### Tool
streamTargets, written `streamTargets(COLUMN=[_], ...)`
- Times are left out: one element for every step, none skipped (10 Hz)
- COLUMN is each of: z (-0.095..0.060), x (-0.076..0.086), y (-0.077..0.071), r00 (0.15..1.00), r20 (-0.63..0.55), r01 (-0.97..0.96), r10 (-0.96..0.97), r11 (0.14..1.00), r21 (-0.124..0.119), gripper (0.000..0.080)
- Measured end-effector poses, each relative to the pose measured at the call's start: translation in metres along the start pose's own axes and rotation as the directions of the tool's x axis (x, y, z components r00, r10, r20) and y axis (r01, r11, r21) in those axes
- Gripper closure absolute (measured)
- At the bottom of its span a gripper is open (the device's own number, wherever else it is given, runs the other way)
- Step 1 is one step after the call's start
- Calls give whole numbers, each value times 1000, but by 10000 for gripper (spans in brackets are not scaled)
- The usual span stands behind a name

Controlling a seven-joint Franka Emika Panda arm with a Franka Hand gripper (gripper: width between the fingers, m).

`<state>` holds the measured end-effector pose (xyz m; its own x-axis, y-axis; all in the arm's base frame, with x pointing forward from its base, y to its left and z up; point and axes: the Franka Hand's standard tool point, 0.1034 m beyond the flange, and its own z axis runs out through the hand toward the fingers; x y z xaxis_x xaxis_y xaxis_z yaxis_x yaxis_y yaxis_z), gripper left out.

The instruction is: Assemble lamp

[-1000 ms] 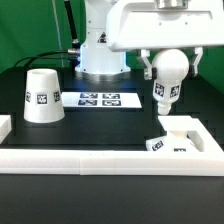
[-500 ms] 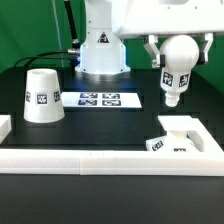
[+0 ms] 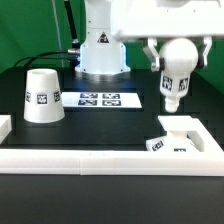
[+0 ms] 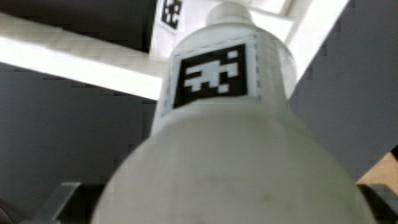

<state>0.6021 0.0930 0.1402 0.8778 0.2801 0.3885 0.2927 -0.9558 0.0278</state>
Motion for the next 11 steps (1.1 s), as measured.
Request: streamTargets(z=[4, 3, 4, 6, 6, 6, 7, 6, 5, 4, 2], x=[-2, 2, 3, 6, 6, 6, 5, 6, 8, 11, 14], y=[-2, -2, -3, -5, -6, -7, -6, -5, -4, -4, -3], r00=[1000, 1000, 1000, 1000, 1000, 1000, 1000, 999, 999, 999, 999], r20=[5, -15, -14, -27, -26, -26, -25, -31, -38, -35, -46], r01=[4, 4, 6, 8, 10, 11, 13, 14, 14, 15, 12], r10=[-4, -4, -6, -8, -10, -11, -13, -14, -14, -15, -12], r11=[1000, 1000, 1000, 1000, 1000, 1000, 1000, 1000, 1000, 1000, 1000], r21=[2, -2, 0, -2, -1, 0, -1, -3, -5, -3, -6], gripper=[222, 222, 222, 222, 222, 222, 222, 222, 222, 222, 222])
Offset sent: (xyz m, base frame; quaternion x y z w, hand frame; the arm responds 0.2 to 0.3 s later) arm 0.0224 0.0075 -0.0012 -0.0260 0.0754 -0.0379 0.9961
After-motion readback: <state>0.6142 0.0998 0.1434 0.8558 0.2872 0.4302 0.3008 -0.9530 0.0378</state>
